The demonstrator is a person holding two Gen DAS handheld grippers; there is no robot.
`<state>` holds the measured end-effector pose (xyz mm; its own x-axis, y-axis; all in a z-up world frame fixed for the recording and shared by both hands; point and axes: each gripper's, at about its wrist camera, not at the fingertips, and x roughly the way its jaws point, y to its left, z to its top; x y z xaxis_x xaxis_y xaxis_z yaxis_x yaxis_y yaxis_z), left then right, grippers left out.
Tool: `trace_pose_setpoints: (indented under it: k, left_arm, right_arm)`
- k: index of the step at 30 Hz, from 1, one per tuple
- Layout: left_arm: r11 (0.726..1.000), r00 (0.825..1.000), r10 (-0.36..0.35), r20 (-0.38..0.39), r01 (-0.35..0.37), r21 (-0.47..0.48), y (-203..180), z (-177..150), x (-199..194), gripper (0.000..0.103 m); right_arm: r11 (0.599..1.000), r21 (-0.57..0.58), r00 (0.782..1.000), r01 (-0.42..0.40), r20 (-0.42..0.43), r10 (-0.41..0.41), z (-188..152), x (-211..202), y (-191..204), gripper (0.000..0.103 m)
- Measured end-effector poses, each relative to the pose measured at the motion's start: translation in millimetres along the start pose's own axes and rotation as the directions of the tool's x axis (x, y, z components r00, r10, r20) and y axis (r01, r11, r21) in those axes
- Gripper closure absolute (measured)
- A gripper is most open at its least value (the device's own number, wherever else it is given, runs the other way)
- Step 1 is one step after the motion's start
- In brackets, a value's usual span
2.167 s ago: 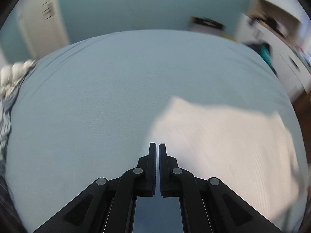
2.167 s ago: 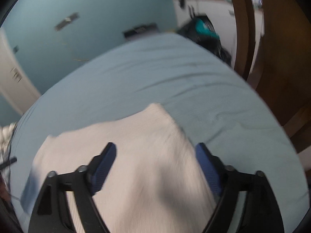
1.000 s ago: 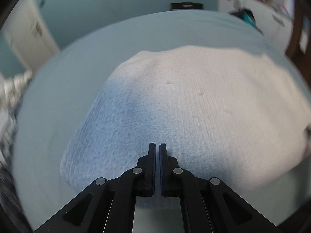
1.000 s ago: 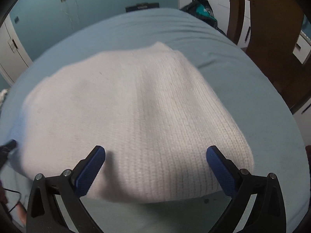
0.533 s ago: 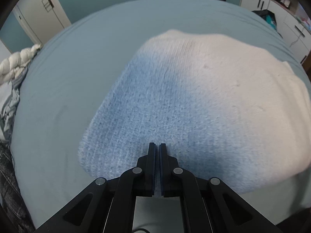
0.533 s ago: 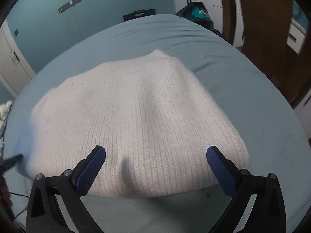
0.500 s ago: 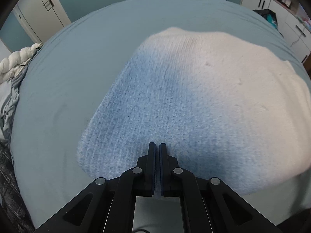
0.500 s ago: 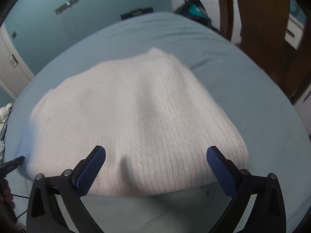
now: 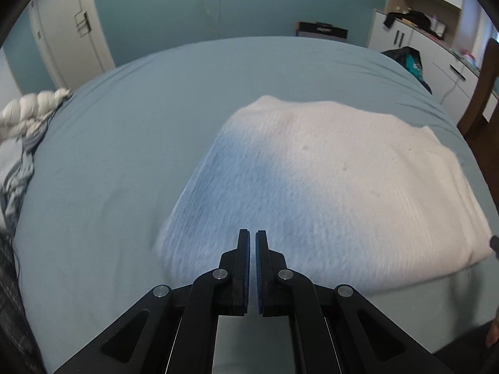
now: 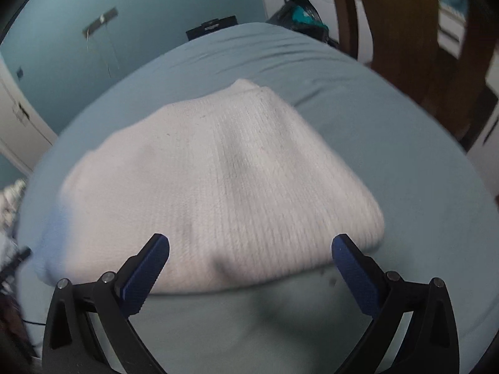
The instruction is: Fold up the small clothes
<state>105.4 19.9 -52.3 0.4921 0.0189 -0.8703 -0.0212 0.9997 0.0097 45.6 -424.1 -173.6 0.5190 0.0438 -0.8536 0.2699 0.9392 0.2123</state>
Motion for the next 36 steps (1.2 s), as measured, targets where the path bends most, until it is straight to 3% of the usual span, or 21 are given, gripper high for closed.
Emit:
trace_pose_setpoints:
  k: [3,5,7,9,12,14,17,20,23,25,26,29,33,34,36]
  left_arm:
    - [0.999,0.999,-0.009,-0.032,0.007,-0.037,13,-8,-4,0.101]
    - [0.996,0.999,-0.028,-0.047,0.024,-0.083,21,-15,-5,0.101]
    - [0.981,0.994,-0.098,-0.048,0.089,-0.175,34,-19,-15,0.101]
    - [0.938,0.976,-0.218,-0.031,0.2,-0.282,49,-24,-22,0.101]
    - [0.849,0.929,-0.37,-0.006,0.335,-0.409,69,-31,-29,0.101]
    - [0.82,0.914,-0.406,-0.011,0.359,-0.446,74,-31,-28,0.101]
    - [0.864,0.942,-0.335,-0.032,0.293,-0.409,67,-27,-27,0.101]
    - [0.881,0.947,-0.321,-0.023,0.29,-0.375,58,-20,-28,0.101]
    - [0.881,0.938,-0.333,0.092,0.344,-0.323,55,-15,-39,0.101]
    - [0.899,0.921,-0.322,0.22,0.37,-0.234,51,-15,-54,0.101]
    - [0.928,0.923,-0.278,0.267,0.33,-0.174,46,-16,-61,0.101]
    - [0.988,0.956,-0.106,0.272,0.133,-0.083,31,-14,-66,0.101]
    - [0.996,0.978,-0.012,0.209,0.03,-0.084,29,-9,-62,0.101]
    - [0.995,0.982,-0.013,0.186,0.032,-0.098,31,-7,-61,0.101]
    - [0.982,0.983,-0.087,0.162,0.112,-0.154,40,-5,-60,0.1]
  right_arm:
    - [0.989,0.113,0.994,-0.095,-0.036,0.1,-14,-11,-9,0.001]
    - [0.981,0.163,0.993,-0.107,-0.036,0.114,-17,-16,-14,0.001]
    - [0.979,0.172,0.993,-0.111,-0.026,0.117,-11,-14,-17,0.001]
    - [0.971,0.204,0.99,-0.124,-0.034,0.134,-12,-11,-20,0.001]
    - [0.953,0.262,0.982,-0.151,-0.072,0.175,-8,6,-29,0.001]
    - [0.941,0.298,0.976,-0.16,-0.094,0.196,-7,13,-32,0.001]
    - [0.923,0.346,0.967,-0.168,-0.122,0.222,-8,18,-40,0.001]
    - [0.909,0.377,0.963,-0.177,-0.125,0.24,-11,17,-45,0.001]
    - [0.909,0.376,0.963,-0.18,-0.12,0.24,-10,16,-44,0.001]
    - [0.915,0.364,0.965,-0.175,-0.123,0.233,-14,10,-42,0.001]
    - [0.918,0.358,0.965,-0.173,-0.125,0.23,-14,9,-41,0.001]
    - [0.933,0.322,0.97,-0.159,-0.126,0.209,-14,7,-35,0.001]
    - [0.95,0.275,0.974,-0.151,-0.126,0.191,-12,10,-27,0.001]
    - [0.953,0.263,0.975,-0.148,-0.125,0.185,-12,10,-26,0.001]
    - [0.961,0.238,0.977,-0.142,-0.126,0.175,-11,11,-22,0.001]
